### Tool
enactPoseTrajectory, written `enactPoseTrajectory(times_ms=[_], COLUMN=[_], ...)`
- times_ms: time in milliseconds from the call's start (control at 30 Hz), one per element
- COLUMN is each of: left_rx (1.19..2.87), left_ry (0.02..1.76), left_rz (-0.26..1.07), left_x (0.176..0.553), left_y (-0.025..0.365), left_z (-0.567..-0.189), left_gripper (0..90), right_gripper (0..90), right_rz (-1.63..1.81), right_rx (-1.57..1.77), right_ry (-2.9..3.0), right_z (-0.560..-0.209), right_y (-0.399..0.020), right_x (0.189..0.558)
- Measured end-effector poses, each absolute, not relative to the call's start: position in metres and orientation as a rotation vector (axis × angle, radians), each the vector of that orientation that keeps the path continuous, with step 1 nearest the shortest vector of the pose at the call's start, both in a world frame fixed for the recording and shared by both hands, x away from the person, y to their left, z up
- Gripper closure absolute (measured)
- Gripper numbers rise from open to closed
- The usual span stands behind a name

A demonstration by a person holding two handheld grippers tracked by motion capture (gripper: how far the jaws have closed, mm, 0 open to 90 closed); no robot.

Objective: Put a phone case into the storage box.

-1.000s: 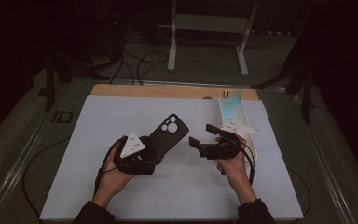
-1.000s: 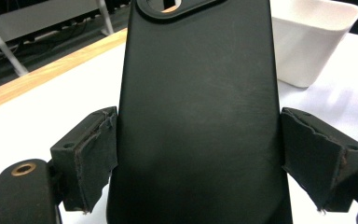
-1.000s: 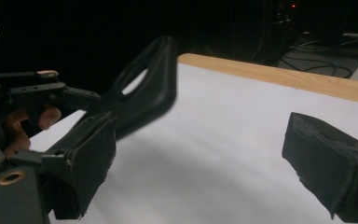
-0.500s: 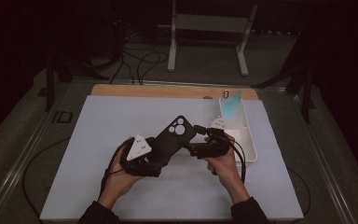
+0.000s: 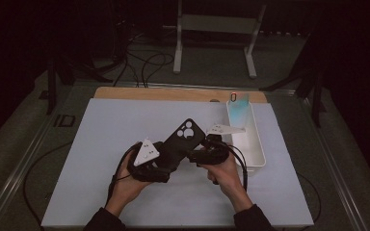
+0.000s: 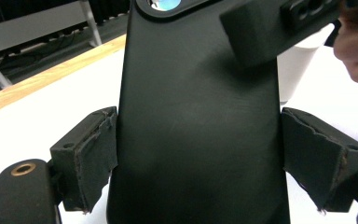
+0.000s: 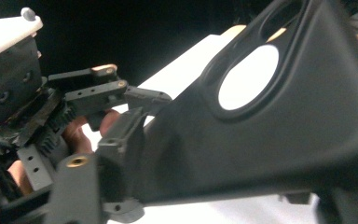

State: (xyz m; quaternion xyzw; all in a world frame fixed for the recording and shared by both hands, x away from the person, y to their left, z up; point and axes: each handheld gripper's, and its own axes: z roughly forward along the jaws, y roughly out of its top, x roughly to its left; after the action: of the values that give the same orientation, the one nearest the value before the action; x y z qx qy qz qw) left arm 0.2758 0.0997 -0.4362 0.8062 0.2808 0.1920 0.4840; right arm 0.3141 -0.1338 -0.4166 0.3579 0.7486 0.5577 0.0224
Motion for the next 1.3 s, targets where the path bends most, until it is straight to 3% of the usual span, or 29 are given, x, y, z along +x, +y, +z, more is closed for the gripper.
enactPoseTrajectory(times_ms=[267,467,633,733,1300], left_rx=[1.986,1.996,1.975,1.961,1.938], left_ry=[0.684,0.679,0.694,0.704,0.701], left_rz=[0.469,0.476,0.433,0.426,0.309], left_x=[0.275,0.275,0.277,0.278,0.283], left_y=[0.096,0.094,0.099,0.103,0.122], left_z=[-0.439,-0.441,-0.44,-0.438,-0.433], left_gripper=[15.6,15.5,20.6,15.8,11.1], right_gripper=[72.5,84.6,85.6,85.9,85.7], right_rz=[1.786,1.846,1.834,1.839,1.83], right_rx=[1.112,1.09,1.074,1.089,1.049], right_ry=[2.35,2.366,2.358,2.346,2.338], right_z=[-0.419,-0.417,-0.416,-0.416,-0.414], right_y=[-0.127,-0.126,-0.125,-0.127,-0.137], right_x=[0.313,0.311,0.309,0.31,0.309])
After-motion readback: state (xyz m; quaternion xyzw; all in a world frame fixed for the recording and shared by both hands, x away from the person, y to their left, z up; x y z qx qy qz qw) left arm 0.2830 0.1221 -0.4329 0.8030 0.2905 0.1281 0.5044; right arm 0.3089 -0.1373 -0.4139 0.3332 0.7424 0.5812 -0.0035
